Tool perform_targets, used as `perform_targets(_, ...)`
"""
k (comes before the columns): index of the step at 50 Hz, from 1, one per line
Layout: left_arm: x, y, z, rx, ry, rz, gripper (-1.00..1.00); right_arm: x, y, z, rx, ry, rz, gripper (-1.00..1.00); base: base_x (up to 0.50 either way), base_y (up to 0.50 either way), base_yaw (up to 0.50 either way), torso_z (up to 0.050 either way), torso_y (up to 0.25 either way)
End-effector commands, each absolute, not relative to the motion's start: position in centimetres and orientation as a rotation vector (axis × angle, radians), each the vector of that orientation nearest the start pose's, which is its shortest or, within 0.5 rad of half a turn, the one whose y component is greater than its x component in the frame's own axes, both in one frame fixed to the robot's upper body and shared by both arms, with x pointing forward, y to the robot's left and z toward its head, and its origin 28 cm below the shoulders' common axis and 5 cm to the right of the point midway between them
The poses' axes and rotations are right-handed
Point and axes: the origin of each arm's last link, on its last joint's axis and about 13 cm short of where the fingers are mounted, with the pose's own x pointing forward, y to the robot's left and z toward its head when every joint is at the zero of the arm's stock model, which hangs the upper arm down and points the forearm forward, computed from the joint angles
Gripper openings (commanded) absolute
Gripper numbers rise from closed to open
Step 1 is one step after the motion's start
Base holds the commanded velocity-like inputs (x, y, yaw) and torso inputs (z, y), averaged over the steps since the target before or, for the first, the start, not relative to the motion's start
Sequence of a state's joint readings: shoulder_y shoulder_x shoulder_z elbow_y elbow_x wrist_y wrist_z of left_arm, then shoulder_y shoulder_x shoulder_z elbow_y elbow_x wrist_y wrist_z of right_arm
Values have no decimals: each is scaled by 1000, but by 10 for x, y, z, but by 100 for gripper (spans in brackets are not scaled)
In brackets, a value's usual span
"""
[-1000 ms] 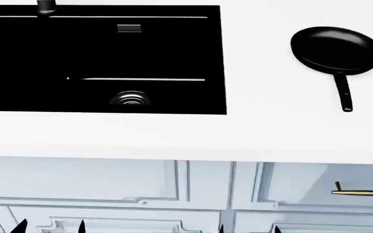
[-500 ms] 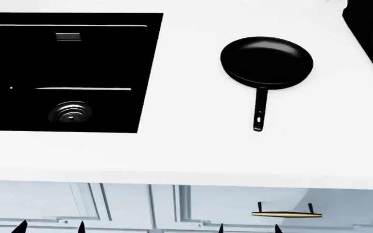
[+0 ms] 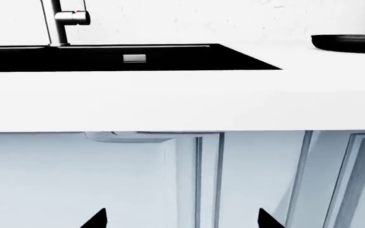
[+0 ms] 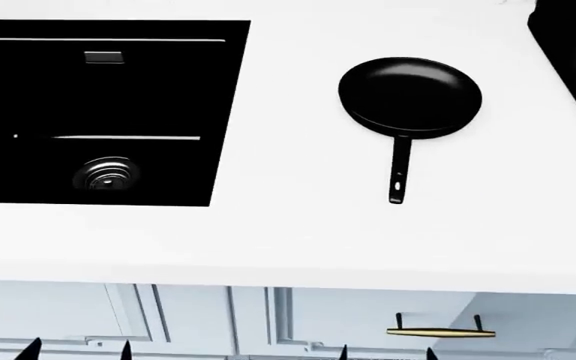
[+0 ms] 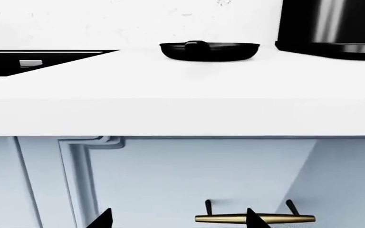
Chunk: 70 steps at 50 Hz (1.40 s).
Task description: Pick the pan and sponge and place them into the sink. Then turn on the water.
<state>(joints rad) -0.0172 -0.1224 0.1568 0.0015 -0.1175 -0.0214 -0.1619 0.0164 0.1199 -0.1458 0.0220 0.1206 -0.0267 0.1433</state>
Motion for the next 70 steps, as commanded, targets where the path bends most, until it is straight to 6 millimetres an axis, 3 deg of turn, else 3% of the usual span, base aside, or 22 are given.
perform_targets(1, 211, 203, 15, 4, 0, 5, 100, 212, -96, 11, -2, 2, -8, 100, 0, 0, 0, 30, 0)
perform_targets(39, 209, 204, 15, 5, -25, -1, 100, 212, -96, 12, -9, 5, -16, 100, 0, 0, 0, 50, 0)
perform_targets(53, 209, 206, 19, -37, -4, -23, 100, 219, -95, 15, 6, -4, -15, 100, 0, 0, 0, 0, 0)
perform_targets(56, 214, 203, 32, -35, -47, -21, 100, 225, -95, 26, 3, -11, -26, 100, 0, 0, 0, 0, 0)
perform_targets(64, 223, 204, 77, -25, -43, -16, 100, 216, -106, 82, -20, -83, -25, 100, 0, 0, 0, 0, 0)
perform_targets(70, 222, 207, 127, 8, -70, -52, 100, 216, -117, 138, -64, -102, -1, 100, 0, 0, 0, 0, 0)
